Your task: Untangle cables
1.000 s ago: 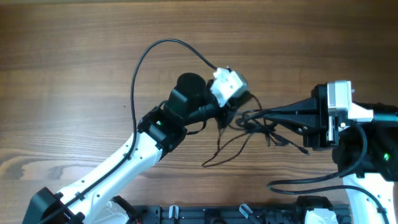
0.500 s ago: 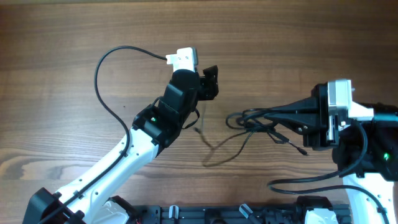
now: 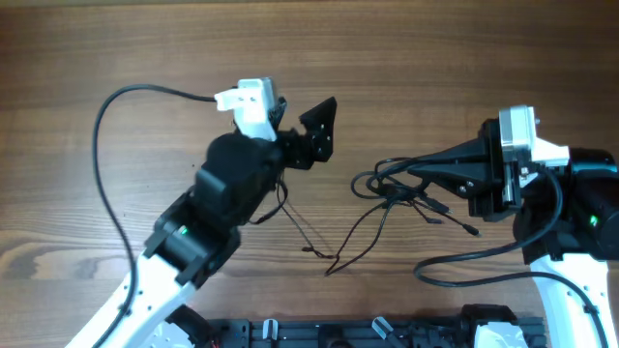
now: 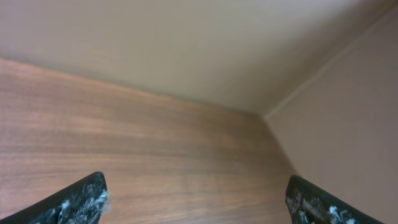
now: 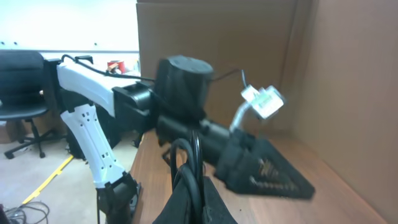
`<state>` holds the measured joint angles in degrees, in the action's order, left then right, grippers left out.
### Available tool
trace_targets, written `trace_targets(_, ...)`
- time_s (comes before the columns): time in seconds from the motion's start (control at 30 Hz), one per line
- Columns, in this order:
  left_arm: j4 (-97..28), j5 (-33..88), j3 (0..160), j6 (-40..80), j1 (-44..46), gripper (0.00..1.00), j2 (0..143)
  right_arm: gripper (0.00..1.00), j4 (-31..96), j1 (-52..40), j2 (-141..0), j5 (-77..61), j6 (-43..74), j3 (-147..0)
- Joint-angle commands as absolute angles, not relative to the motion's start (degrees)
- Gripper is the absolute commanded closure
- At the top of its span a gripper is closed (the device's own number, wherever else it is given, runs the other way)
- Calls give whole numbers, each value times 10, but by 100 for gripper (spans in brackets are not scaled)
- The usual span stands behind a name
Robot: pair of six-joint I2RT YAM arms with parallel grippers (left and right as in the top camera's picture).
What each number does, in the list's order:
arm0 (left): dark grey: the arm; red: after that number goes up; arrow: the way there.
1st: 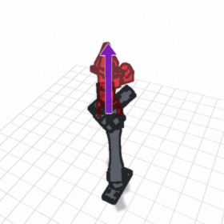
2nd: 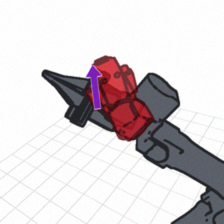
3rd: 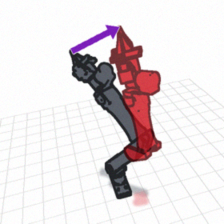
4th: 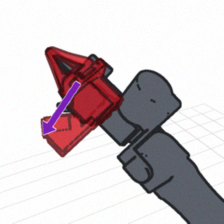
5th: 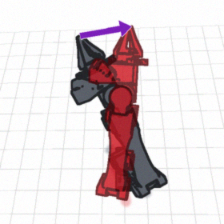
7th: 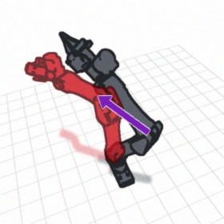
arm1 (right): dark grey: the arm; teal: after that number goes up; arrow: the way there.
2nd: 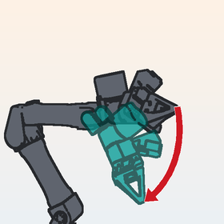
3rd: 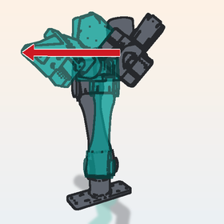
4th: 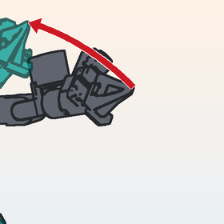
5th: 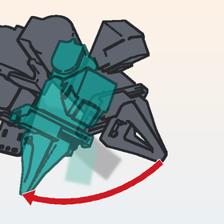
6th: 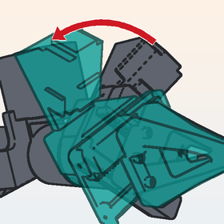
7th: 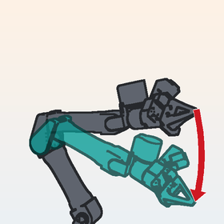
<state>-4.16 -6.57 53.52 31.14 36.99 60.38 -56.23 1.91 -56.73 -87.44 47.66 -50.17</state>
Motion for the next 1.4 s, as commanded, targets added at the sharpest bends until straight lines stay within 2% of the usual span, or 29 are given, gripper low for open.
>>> trace_targets(0.0,-42,-11,533,302,368,7,565,96,-563,18,-571,-886,464,-510)
trace_targets(0.1,-41,32,533,296,368,8,546,96,-563,18,-578,-886,464,-510)
trace_targets(0.23,-37,224,533,191,368,8,533,96,-563,18,-594,-889,464,-510)
trace_targets(0.3,-37,273,533,164,368,7,534,96,-563,18,-597,-890,464,-510)
trace_targets(0.63,-43,324,533,136,368,14,548,96,-564,18,-597,-889,460,-510)
trace_targets(0.7,-60,296,533,128,368,50,550,96,-564,18,-597,-889,461,-510)
trace_targets(0.73,-68,292,533,120,368,55,551,96,-565,18,-597,-887,461,-510)
trace_targets(0.87,-80,290,533,119,368,56,562,96,-570,18,-597,-885,461,-510)
trace_targets(0.93,-78,288,533,120,368,60,572,96,-570,18,-597,-883,465,-510)
trace_targets(1.03,-72,277,533,124,368,75,592,96,-570,18,-597,-883,465,-510)
trace_targets(1.07,-72,251,533,139,368,82,599,96,-570,18,-597,-883,465,-510)
trace_targets(1.1,-74,202,533,178,368,96,607,96,-570,18,-597,-883,465,-510)
trace_targets(1.17,-96,76,533,288,368,96,619,96,-570,18,-597,-883,465,-510)
trace_targets(1.23,-124,2,533,360,368,96,622,96,-570,18,-597,-883,465,-510)
trace_targets(1.37,-140,-13,533,395,368,96,622,96,-570,18,-597,-883,465,-510)
